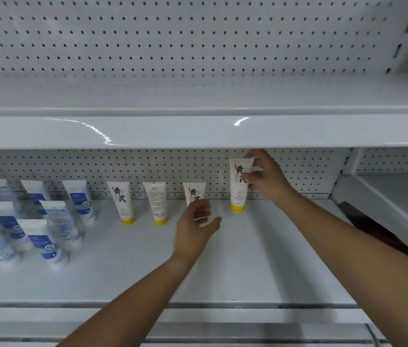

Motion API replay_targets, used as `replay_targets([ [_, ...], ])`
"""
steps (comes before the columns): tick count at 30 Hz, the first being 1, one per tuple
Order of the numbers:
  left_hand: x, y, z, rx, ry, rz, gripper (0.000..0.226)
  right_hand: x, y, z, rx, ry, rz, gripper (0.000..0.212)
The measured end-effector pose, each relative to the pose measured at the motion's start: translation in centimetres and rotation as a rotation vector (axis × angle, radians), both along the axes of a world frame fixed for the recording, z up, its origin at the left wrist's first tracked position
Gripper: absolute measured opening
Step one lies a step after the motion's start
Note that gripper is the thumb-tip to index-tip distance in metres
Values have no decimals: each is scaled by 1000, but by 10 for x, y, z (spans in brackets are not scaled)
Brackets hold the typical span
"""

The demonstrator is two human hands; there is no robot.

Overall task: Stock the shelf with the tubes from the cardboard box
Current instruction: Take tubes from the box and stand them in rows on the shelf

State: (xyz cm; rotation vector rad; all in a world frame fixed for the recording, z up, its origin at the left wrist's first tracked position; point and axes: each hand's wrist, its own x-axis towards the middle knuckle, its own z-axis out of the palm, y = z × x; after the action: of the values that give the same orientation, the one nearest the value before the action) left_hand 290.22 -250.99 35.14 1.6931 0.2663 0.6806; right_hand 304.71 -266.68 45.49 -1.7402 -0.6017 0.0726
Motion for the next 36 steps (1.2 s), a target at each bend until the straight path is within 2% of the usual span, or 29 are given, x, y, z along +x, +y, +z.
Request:
replay_targets([
  [4,22,-28,11,47,26,-58,62,-8,2,-8,7,17,-1,39],
  [6,33,-36,15,12,50,-63,64,-9,2,-10,-3,9,-7,40],
  [9,48,-39,18,-23,74,-57,62,-9,1,-13,-16,-16,-29,40],
  [23,79,-25,3,83,179,-74,48,3,11,-28,-54,-30,-60,51],
  [28,82,-22,-6,85,196,-79,55,6,11,-38,-72,-54,-61,44],
  [36,87,-22,-13,69,197,-73,49,10,14,-45,-94,-59,-69,41],
])
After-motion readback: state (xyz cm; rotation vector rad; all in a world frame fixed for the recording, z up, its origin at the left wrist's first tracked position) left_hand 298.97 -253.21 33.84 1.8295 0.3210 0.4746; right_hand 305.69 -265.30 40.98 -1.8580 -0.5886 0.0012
